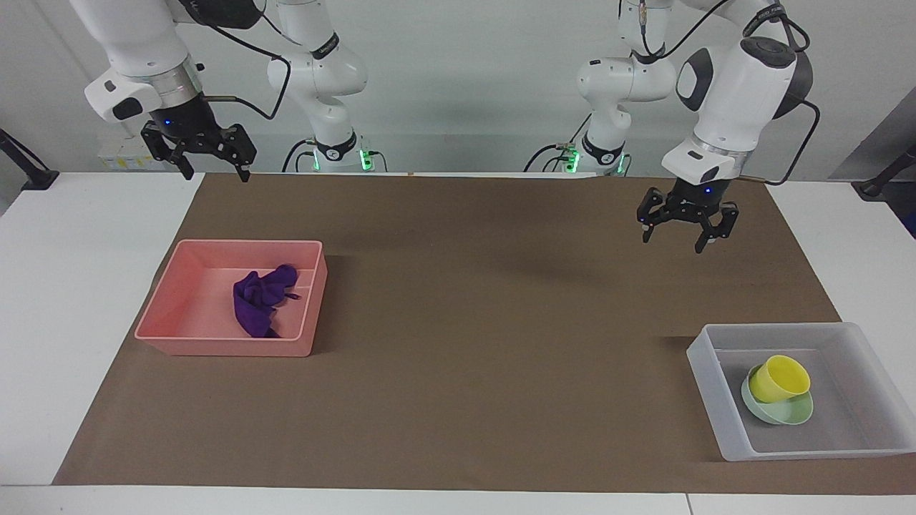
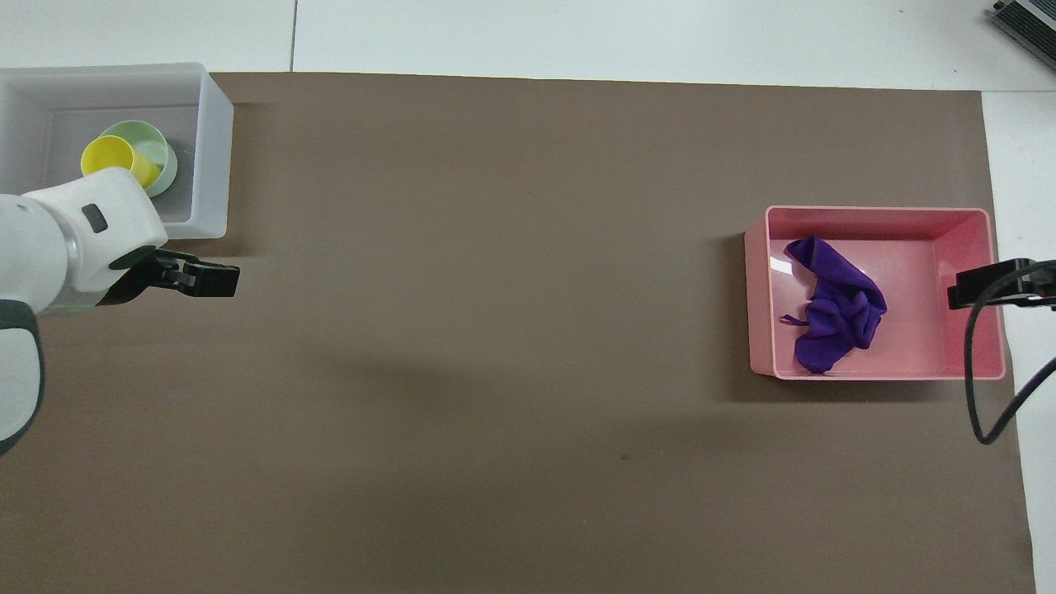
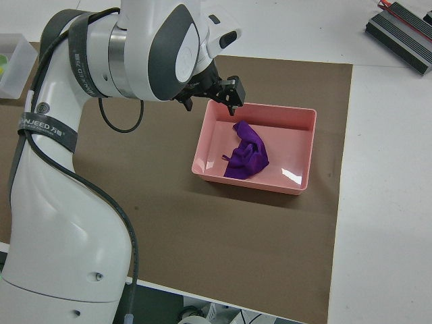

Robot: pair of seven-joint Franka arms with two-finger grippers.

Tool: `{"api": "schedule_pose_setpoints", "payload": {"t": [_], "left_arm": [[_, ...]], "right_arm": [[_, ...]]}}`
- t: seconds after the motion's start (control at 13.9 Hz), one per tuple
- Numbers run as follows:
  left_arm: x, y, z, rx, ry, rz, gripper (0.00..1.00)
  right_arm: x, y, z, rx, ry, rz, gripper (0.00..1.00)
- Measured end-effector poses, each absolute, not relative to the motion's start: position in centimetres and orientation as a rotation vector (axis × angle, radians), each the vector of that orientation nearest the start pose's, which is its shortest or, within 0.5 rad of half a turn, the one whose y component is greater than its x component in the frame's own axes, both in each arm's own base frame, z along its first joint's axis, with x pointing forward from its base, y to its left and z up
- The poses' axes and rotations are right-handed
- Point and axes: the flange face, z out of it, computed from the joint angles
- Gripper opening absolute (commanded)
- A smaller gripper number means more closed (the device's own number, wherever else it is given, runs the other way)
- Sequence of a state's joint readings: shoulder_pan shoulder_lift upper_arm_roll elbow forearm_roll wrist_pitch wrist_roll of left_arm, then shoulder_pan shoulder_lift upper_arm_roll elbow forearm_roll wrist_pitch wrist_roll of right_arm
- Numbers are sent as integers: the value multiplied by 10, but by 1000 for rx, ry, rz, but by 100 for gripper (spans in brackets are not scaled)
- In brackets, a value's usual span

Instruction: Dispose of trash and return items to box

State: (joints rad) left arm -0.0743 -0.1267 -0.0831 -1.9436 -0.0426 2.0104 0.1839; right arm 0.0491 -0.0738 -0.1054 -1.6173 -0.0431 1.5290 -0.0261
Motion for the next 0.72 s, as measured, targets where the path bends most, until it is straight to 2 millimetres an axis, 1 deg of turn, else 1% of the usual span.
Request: {"api": "schedule_pose_setpoints", "payload": {"t": [0.14, 0.29, 0.5, 0.72], "left_arm": [[541, -86, 584, -3118, 506, -284, 100], [551, -82, 603, -3125, 496, -262, 100], [560, -77, 614, -3139, 487, -164, 100], [559, -70, 613, -3141, 474, -62, 100]], "right_arm": [[526, -37, 639, -3176, 50, 26, 100], [526, -37, 638, -3176, 50, 27, 100], [526, -37, 638, -3176, 50, 29, 100], [526, -37, 637, -3176, 50, 31, 100]]}}
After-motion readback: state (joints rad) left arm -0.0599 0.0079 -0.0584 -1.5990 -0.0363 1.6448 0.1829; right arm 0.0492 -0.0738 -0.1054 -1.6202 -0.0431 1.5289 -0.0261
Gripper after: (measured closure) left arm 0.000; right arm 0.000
